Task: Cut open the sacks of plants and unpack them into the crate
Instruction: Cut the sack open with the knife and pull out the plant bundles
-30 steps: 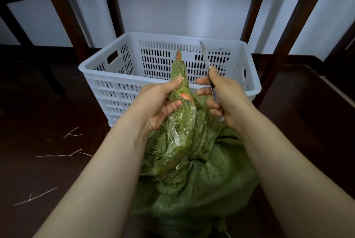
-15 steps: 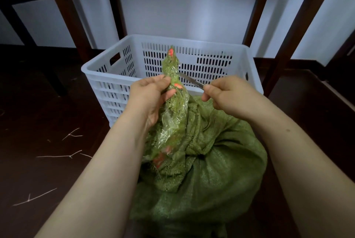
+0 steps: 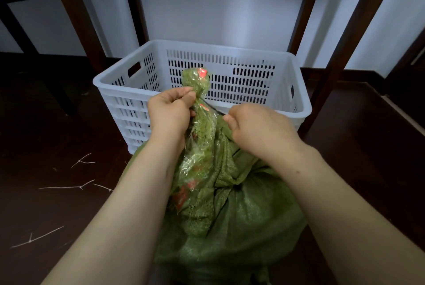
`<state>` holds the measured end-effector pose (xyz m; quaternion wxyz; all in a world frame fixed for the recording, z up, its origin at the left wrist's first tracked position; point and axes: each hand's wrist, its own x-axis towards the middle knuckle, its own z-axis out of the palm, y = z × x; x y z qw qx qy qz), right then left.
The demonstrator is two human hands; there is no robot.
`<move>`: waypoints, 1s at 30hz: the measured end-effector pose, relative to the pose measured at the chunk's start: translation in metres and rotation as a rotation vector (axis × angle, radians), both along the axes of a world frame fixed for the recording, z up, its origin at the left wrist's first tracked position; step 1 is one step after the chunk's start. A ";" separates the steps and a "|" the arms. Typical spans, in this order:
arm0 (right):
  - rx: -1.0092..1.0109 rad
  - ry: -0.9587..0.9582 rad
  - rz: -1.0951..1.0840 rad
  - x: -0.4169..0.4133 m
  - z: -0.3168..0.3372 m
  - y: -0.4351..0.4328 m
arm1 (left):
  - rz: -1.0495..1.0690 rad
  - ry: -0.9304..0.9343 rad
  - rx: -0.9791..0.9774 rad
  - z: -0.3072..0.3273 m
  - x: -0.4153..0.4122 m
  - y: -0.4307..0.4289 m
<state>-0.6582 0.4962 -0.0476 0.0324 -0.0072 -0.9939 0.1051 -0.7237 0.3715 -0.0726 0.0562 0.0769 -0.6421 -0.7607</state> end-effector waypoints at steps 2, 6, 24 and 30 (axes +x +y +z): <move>-0.030 -0.019 -0.003 -0.005 -0.008 -0.001 | 0.018 -0.025 0.020 -0.004 0.001 -0.002; -0.054 -0.094 -0.083 -0.009 -0.016 0.018 | 0.017 -0.001 0.103 0.007 0.000 -0.005; -1.684 -0.088 -0.122 -0.020 -0.025 0.022 | -0.350 -0.089 0.101 0.017 0.013 0.006; -1.150 0.161 0.057 -0.015 -0.037 0.026 | -0.280 -0.180 0.260 0.017 0.010 -0.002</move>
